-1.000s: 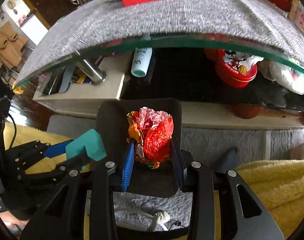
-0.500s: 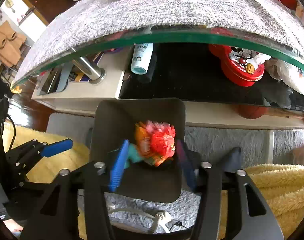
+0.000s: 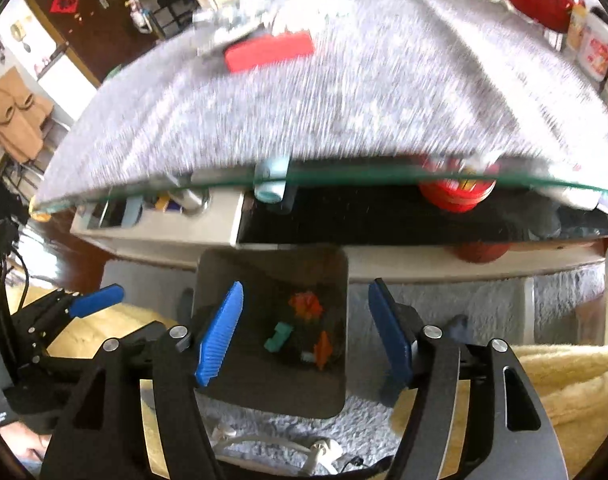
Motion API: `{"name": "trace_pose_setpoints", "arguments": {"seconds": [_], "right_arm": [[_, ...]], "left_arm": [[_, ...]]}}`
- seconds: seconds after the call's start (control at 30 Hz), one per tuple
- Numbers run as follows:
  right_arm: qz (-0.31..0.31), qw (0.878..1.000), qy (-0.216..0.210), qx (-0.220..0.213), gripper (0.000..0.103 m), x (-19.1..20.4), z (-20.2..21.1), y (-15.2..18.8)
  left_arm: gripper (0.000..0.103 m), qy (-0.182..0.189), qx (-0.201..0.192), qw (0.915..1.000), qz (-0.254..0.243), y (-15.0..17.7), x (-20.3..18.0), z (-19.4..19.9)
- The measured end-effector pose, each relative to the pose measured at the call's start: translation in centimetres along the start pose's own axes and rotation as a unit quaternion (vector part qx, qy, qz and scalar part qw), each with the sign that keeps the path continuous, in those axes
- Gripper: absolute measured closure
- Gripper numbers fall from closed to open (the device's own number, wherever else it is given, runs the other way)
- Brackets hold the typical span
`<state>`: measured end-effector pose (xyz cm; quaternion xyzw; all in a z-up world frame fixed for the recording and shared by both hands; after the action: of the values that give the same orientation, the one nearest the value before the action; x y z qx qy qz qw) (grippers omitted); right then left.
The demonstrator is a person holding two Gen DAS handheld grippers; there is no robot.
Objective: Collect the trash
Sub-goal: 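Carry both items over the grey bin and open both tools to drop them, then grasp the red bar with the left tool while the right tool grasps the white crumpled paper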
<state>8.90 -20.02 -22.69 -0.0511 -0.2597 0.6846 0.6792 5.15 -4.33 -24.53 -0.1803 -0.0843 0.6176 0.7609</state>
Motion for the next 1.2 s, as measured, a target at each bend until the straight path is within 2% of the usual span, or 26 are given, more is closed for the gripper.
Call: {"name": "trace_pose_setpoints", "arguments": {"seconds": [0.2,0.37,0.43,0.87,0.97,1.2], "right_arm": [[0.000,0.999,0.006,-0.038,0.030,-0.5,2.3,-3.4],[-0.004,0.999,0.013,-0.052,0.030,-1.0,2.5,-6.1],[-0.004,0.998,0.015,-0.056,0.030,-1.3,2.3,-7.4],[-0.001,0.997,0.005,-0.072,0.031,-1.0,-1.0,-14.9],[-0.005,0.997,-0.010,-0.072,0.037,-0.7,-2.1,-16.6],[0.000,0.998,-0.016,-0.060,0.047,-0.2,-4.5,-18.8]], "left_arm": [[0.029,0.000,-0.026,0.9997,0.006,-2.4,0.7,2.0],[0.028,-0.001,-0.041,0.9991,0.007,-5.0,1.2,2.8],[0.025,-0.002,-0.047,0.9989,0.009,-6.3,1.3,2.9],[0.024,-0.008,-0.066,0.9978,0.006,-14.2,2.6,1.5],[0.025,0.000,-0.071,0.9975,0.005,-15.4,2.6,1.2],[0.026,0.018,-0.076,0.9969,-0.010,-17.9,1.3,0.3]]}}
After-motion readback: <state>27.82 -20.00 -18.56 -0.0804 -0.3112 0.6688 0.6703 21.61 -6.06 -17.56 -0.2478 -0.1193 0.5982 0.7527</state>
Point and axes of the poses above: each gripper's, at about its wrist camera, not at the fingertips, and z roughly against the way its jaws point, x to its left, y to its underside, the point moved 6 cm from there along -z, roughly the way its jaws point, and after that the axes turned 2 degrees about -y, right-handed, at the moved point
